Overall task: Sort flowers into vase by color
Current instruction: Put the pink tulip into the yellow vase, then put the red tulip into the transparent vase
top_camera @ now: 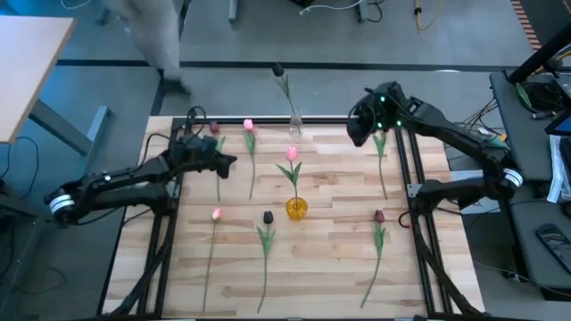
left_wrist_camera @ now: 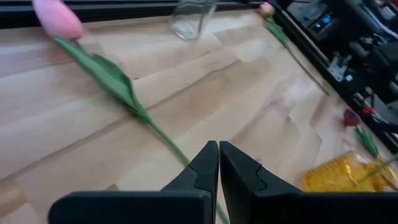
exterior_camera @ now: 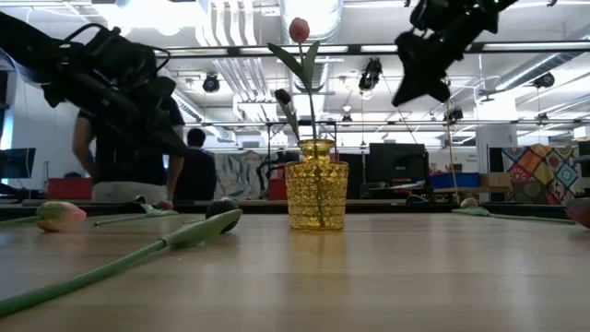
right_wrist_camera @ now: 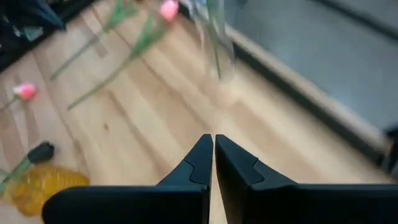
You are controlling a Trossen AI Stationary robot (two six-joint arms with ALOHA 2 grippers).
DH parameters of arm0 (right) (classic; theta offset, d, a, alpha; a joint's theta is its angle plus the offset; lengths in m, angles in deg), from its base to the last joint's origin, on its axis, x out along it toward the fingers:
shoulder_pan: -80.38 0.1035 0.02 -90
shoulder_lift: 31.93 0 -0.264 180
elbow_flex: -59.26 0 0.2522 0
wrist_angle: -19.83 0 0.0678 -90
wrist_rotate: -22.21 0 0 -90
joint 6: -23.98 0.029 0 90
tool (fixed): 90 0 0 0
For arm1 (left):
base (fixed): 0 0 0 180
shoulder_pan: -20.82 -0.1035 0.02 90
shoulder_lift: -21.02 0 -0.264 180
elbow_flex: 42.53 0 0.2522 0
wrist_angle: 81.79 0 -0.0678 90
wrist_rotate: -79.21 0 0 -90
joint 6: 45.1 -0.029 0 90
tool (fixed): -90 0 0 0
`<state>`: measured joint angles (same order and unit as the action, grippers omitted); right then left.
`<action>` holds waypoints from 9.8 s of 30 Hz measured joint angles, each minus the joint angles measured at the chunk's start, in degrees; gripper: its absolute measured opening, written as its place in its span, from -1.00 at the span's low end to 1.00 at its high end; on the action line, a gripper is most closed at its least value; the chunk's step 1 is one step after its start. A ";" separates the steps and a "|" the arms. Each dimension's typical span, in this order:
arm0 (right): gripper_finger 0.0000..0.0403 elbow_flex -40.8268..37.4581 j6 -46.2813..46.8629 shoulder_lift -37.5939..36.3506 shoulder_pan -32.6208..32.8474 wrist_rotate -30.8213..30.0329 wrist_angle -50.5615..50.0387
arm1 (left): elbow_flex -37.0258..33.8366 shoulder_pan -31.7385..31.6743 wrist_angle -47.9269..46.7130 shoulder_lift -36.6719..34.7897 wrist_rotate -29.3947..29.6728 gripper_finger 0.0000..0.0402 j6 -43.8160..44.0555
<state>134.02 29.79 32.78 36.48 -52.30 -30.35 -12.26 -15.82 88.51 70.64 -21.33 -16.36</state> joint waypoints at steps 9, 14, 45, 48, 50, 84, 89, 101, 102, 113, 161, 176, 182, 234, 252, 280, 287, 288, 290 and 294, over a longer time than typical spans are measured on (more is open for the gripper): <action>-0.94 -8.77 12.31 -3.24 0.00 -9.78 -6.48 | 1.70 -0.62 0.26 3.69 -0.62 -1.00 -1.22; -0.94 -10.07 17.94 -0.60 -1.82 -16.95 -12.49 | 2.52 -0.61 0.23 5.85 -2.16 -1.00 -1.19; -0.39 -11.69 42.59 23.67 -7.74 -34.16 -10.80 | 3.35 -0.60 1.47 9.39 -2.54 -1.00 -1.27; -0.44 -11.70 43.73 25.23 -7.34 -35.66 -10.53 | 3.35 -0.60 1.49 9.39 -2.54 -1.00 -1.29; -0.49 -11.78 44.16 26.21 -7.34 -35.62 -9.75 | 3.33 -0.60 1.46 9.39 -2.54 -1.00 -1.55; -0.28 -12.00 37.71 13.51 -0.58 -15.66 -4.98 | 3.28 -0.57 1.49 9.36 -2.54 -1.00 -2.11; -0.02 -12.00 37.19 18.51 -0.61 -18.60 -4.67 | 3.28 -0.57 1.48 9.36 -2.56 -1.00 -1.40; -0.31 -11.65 36.57 27.17 -0.22 -18.25 1.48 | 3.28 -0.53 1.50 9.34 -3.32 -1.00 -0.55; -0.40 -11.67 35.79 26.72 -0.22 -18.11 1.73 | 3.28 -0.53 1.49 9.34 -3.32 -1.00 -0.55; -0.93 -11.89 21.73 12.84 0.25 -13.33 6.22 | 3.28 -0.51 2.16 9.16 -5.49 -1.00 0.43; -0.94 -13.24 14.45 10.21 48.67 -35.55 73.11 | 3.22 -0.53 10.95 8.73 -5.10 -1.00 -7.04; -0.94 -21.05 12.97 10.59 49.31 -37.16 83.32 | 3.19 -0.53 10.93 8.73 -5.11 -1.00 -7.04; -0.94 -21.08 12.50 11.11 49.31 -36.56 83.70 | 3.19 -0.53 10.93 8.73 -5.11 -1.00 -7.04; -0.27 -7.38 15.88 1.70 50.27 -34.52 33.78 | 12.94 -0.53 -7.30 7.47 -5.05 -1.00 -8.97; -0.94 10.99 11.38 -4.96 49.44 -37.46 -4.06 | 24.79 -6.50 -41.22 14.59 5.60 -1.00 -2.88; -0.94 10.53 6.07 -10.06 35.01 -29.83 -5.29 | 35.49 -16.08 -41.39 46.66 17.07 -0.02 10.55; -0.94 10.56 6.15 -9.88 34.76 -30.13 -4.28 | 36.27 -15.92 -42.12 47.40 18.21 -0.41 8.60; -0.94 10.57 6.16 -9.83 34.68 -30.33 -3.89 | 36.15 -15.94 -42.21 47.18 18.21 -0.50 7.47; -0.94 10.57 6.16 -9.44 34.43 -30.50 -2.65 | 36.11 -16.01 -42.52 46.42 18.05 -0.67 5.74; -0.94 10.57 6.64 -9.18 34.36 -30.87 -0.30 | 36.09 -15.96 -42.58 43.68 17.98 -0.96 2.96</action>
<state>144.59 36.43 23.60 70.84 -83.17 -30.65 23.83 -31.78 45.93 114.31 -3.35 -13.41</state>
